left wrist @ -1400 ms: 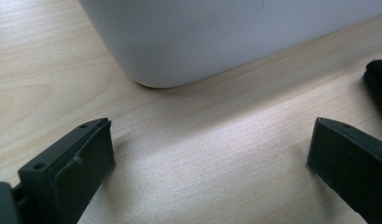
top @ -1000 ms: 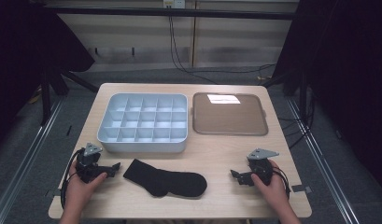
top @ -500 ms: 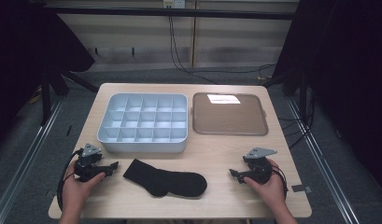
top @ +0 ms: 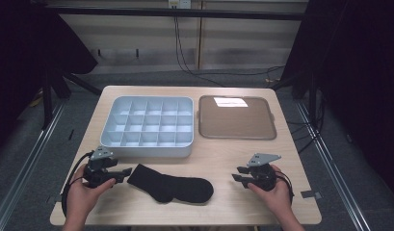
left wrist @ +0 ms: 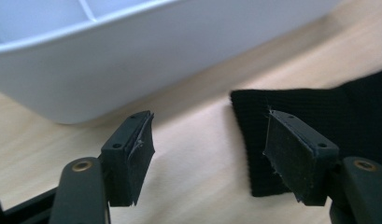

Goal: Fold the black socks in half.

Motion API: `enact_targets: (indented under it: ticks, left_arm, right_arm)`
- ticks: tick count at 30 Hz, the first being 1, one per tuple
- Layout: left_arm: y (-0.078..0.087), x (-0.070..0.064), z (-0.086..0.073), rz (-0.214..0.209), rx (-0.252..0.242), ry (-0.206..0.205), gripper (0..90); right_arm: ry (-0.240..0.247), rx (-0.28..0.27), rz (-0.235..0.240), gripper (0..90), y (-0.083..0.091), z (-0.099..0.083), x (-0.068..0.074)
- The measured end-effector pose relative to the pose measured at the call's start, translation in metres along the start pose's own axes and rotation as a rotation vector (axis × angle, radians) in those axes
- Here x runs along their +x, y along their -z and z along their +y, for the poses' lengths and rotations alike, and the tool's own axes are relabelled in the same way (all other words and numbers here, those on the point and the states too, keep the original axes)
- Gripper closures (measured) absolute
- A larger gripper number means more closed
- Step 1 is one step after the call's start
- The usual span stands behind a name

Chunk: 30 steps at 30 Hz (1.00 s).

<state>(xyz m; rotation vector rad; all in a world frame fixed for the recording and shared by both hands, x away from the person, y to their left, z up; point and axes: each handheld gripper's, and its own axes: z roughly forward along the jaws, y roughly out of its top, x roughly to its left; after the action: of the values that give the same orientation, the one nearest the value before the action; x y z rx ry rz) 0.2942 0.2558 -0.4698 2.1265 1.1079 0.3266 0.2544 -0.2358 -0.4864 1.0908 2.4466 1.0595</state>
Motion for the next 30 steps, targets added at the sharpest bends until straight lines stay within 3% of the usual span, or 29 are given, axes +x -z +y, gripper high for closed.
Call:
enact_targets:
  ticks: [5, 12, 15, 20, 26, 30]
  left_arm:
    - [-0.004, -0.005, 0.001, -0.013, 0.024, 0.0, 31.6]
    - [-0.006, -0.014, 0.004, -0.036, 0.039, -0.025, 31.4]
    - [-0.008, -0.016, 0.004, -0.031, 0.047, -0.017, 31.4]
    - [-0.009, -0.017, 0.004, -0.027, 0.073, -0.029, 31.3]
    - [-0.012, -0.021, 0.005, -0.033, 0.07, -0.024, 31.2]
    - [-0.015, -0.025, 0.006, -0.039, 0.092, -0.034, 31.1]
  right_arm:
    - [0.025, -0.004, 0.015, 67.3, -0.001, 0.004, 0.003]
    - [0.041, 0.001, 0.042, 84.7, 0.003, 0.014, 0.013]
    - [0.053, -0.005, 0.069, 90.0, 0.004, 0.021, 0.015]
    - [0.07, 0.004, 0.111, 90.0, 0.005, 0.029, 0.022]
    - [0.099, -0.005, 0.177, 90.0, 0.007, 0.042, 0.039]
    - [0.141, 0.012, 0.215, 90.0, 0.007, 0.052, 0.053]
